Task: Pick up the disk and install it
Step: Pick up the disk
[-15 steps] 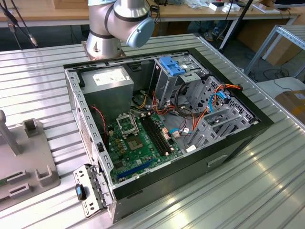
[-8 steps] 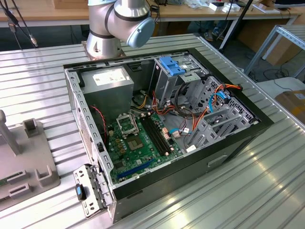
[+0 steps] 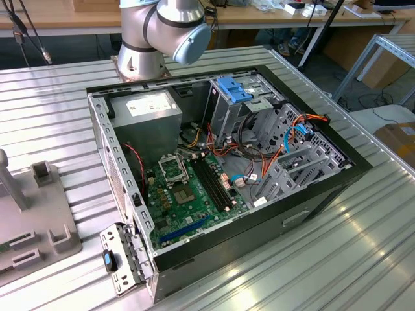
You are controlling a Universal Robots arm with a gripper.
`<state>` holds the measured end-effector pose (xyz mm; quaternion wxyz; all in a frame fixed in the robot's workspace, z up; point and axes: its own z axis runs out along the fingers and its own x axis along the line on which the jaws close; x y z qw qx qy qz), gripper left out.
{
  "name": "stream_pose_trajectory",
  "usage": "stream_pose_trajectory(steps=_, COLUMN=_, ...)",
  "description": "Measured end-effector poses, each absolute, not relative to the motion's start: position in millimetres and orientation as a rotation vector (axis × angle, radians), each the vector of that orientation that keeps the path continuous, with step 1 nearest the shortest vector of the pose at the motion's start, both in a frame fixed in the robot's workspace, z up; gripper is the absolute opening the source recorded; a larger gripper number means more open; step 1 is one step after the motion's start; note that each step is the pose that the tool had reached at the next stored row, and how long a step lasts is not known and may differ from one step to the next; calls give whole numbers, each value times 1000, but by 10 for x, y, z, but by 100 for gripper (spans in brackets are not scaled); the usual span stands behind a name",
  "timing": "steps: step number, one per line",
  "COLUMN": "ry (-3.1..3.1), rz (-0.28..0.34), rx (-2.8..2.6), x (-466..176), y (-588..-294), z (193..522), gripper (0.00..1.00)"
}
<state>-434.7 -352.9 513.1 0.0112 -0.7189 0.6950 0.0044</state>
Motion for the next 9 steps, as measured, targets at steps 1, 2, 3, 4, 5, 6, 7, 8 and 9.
stream_pose_trajectory(steps=1, ry=2168, rz=14, rx=-2242, x=-4314, y=-3529, z=5131, gripper=37)
stream_pose_trajectory(steps=2, ry=2168, rz=14, rx=-2242, x=-4279, y=-3529, z=5131, gripper=37)
stream_pose_trajectory(steps=3, ry=2168, rz=14, rx=-2242, x=-4208, y=-3529, z=5131, gripper=37)
stream_pose_trajectory(steps=4, ry=2168, rz=14, rx=-2242, x=-4165, y=-3529, z=5131, gripper=37)
stream_pose_trajectory(steps=5, ry=2168, rz=14, rx=-2242, x=-4103, y=-3529, z=5131, gripper=37)
stream_pose_trajectory(steps=6, ry=2168, rz=14, rx=-2243, x=-4049, y=-3529, z=5131, gripper=37)
stream_pose_trajectory(steps=7, ry=2168, rz=14, rx=-2242, x=-4019, y=-3529, z=5131, gripper=37)
stream_pose_trajectory(steps=8, ry=2168, rz=14, rx=-2242, x=-3969, y=-3529, z=5131, gripper=37)
stream_pose_trajectory(steps=9, ry=2168, rz=14, rx=-2242, x=-3939, y=-3529, z=5131, gripper=37)
